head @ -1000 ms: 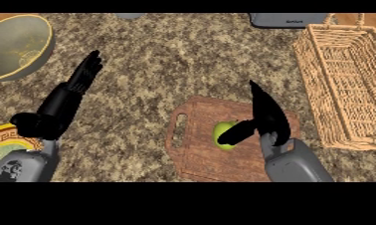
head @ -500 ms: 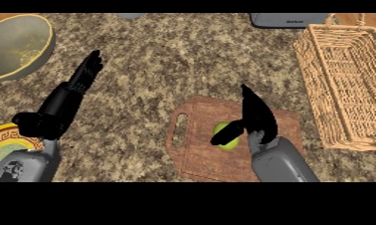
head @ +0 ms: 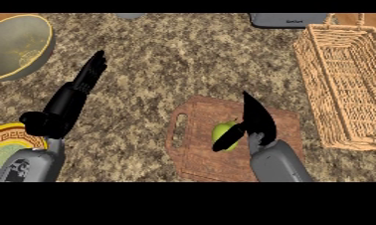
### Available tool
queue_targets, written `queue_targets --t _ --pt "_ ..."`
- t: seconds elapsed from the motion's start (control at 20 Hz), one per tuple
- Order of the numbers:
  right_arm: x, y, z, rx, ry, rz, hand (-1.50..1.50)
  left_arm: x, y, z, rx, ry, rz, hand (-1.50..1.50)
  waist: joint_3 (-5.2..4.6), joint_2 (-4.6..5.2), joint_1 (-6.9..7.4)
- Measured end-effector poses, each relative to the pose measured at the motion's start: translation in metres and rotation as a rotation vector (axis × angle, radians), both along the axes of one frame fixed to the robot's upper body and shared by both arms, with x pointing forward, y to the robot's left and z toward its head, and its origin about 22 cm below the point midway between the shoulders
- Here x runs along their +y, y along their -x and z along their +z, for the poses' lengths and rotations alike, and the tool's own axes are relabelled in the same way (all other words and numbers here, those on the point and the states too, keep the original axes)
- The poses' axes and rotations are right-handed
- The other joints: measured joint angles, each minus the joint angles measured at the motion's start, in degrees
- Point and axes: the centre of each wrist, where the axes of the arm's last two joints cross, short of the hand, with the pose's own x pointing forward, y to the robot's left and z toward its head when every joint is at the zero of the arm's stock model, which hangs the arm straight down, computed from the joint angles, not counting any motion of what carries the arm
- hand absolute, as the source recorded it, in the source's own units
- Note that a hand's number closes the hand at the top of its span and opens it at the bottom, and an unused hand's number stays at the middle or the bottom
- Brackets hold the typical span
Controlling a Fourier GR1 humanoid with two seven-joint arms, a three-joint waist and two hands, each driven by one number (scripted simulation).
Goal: Pick the pear from the cutting board and place it in the basket
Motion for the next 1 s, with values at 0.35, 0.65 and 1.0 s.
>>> queue_targets --t 0.35,0.65,1.0 --pt "0.007 0.003 -0.016 0.055 -0.032 0.016 -1.5 0.0 0.001 0.007 -0.004 -0.002 0.01 0.0 -0.04 -0.13 0.17" --pt "0.008 -0.001 -0.024 0.083 -0.042 0.05 1.5 0.001 -0.002 -0.001 -0.003 0.001 0.01 0.0 -0.51 -0.54 0.14" --pt "0.013 0.002 -0.028 0.082 0.0 0.096 1.5 0.008 -0.001 -0.001 -0.003 -0.005 0.006 0.0 -0.74 -0.75 0.01"
